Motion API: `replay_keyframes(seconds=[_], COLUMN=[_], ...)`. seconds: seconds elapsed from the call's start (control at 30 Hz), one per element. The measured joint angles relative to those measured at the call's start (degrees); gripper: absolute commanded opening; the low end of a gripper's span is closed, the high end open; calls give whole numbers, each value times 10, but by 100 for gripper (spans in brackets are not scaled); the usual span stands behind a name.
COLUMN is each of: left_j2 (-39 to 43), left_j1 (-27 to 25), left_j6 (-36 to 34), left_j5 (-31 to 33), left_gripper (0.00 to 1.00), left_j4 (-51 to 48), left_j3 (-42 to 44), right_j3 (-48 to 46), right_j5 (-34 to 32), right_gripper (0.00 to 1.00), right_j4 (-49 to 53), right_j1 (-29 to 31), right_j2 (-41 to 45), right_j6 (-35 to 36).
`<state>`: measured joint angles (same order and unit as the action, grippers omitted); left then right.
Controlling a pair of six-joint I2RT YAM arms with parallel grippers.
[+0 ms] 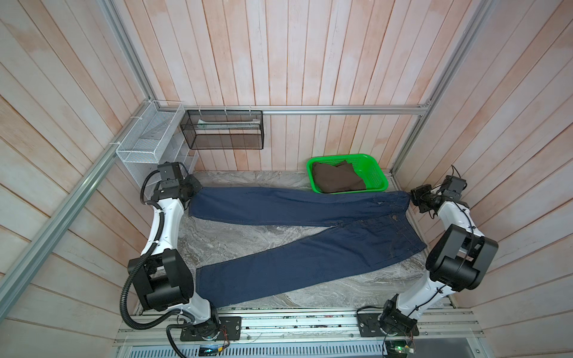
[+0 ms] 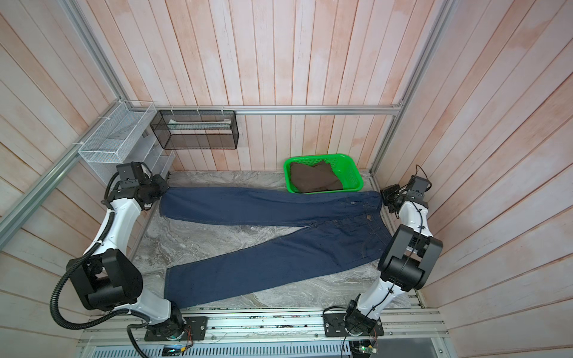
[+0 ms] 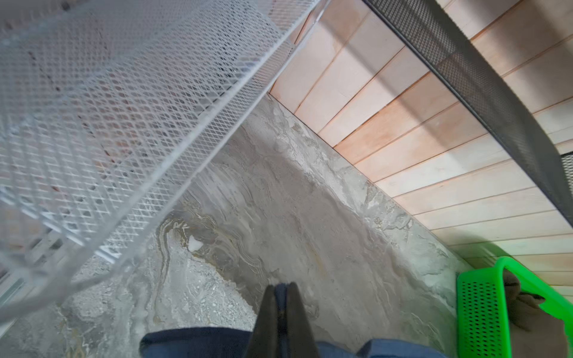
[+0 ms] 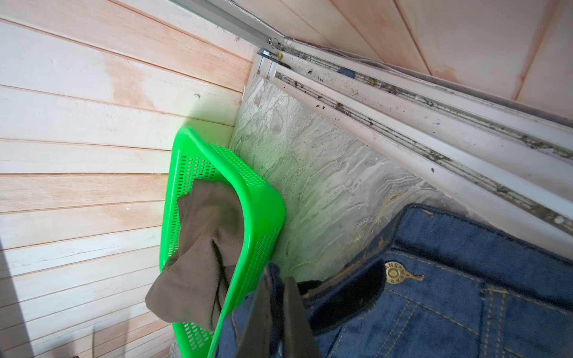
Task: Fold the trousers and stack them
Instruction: 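Lift hem and waistband with both grippers, laying the far leg over the near leg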
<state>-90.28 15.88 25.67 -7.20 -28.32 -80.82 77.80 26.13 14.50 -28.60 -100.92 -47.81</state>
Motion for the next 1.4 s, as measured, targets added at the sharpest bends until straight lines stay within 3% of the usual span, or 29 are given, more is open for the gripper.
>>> replay_keyframes(seconds=[0.17,0.53,0.8,0.97,1.13,1.4], left_j2=[2,-18,-19,59,193,330], left_j1=[7,14,11,6,17,17], left_j6=[-4,7,15,12,25,29], left_j5=[-29,-71,-73,-68,-53,-54], left_gripper=[0,0,0,0,0,0], left_j4=[12,5,11,19,6,-28], left_j3=[7,-24,-22,78,178,277], right_j3=[17,164,145,76,1,-72], right_j5=[10,13,21,21,20,20], right_gripper=[0,0,0,0,0,0], right_j4=[0,-13,-13,-12,-16,-23], right_j1=[0,22,31,12,-26,-63], right_j2=[-3,-95,-109,-71,-19,28], right_j6=[-11,-51,-56,-42,-21,22])
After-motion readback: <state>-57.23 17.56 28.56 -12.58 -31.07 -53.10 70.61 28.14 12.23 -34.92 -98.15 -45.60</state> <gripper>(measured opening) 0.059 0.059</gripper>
